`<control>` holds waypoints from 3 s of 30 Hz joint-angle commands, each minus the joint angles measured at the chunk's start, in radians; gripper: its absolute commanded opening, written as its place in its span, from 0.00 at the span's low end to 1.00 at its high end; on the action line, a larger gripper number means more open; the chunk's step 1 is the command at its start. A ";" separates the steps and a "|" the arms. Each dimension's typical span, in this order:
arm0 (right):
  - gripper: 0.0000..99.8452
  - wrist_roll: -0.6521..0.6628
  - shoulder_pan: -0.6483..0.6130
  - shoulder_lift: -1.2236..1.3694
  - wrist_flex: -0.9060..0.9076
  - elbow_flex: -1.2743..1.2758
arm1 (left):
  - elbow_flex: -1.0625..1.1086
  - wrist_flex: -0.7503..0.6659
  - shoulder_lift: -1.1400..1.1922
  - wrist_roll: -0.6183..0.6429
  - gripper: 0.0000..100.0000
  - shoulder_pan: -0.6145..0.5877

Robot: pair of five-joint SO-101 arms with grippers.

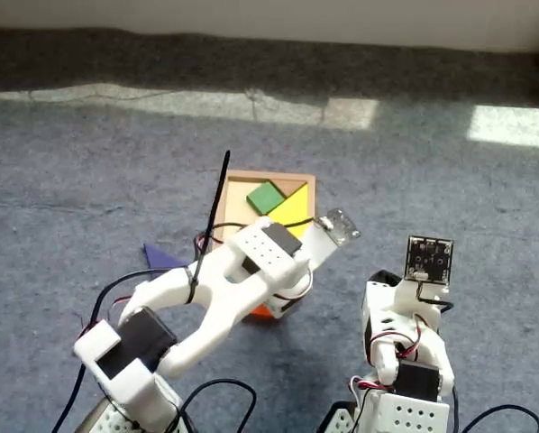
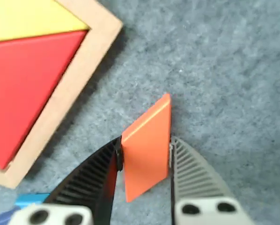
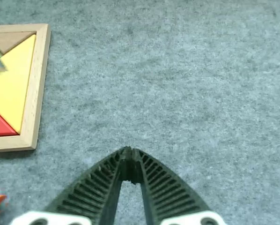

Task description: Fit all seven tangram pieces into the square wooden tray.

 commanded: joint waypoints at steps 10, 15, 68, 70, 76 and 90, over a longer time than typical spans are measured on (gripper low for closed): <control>0.01 0.009 0.012 0.005 0.001 0.145 | -0.065 0.043 -0.398 0.109 0.01 -0.234; 0.01 0.009 0.012 0.005 0.001 0.145 | -0.093 -0.041 -0.315 0.199 0.01 -0.315; 0.01 0.009 0.013 0.005 0.002 0.145 | -0.180 -0.209 0.012 0.273 0.24 -0.409; 0.01 0.009 0.013 0.005 0.002 0.145 | -0.179 -0.209 0.015 0.273 0.25 -0.409; 0.01 0.009 0.013 0.005 0.002 0.145 | -0.177 -0.207 0.007 0.273 0.25 -0.410; 0.01 0.009 0.013 0.005 0.002 0.145 | -0.176 -0.209 0.019 0.267 0.17 -0.512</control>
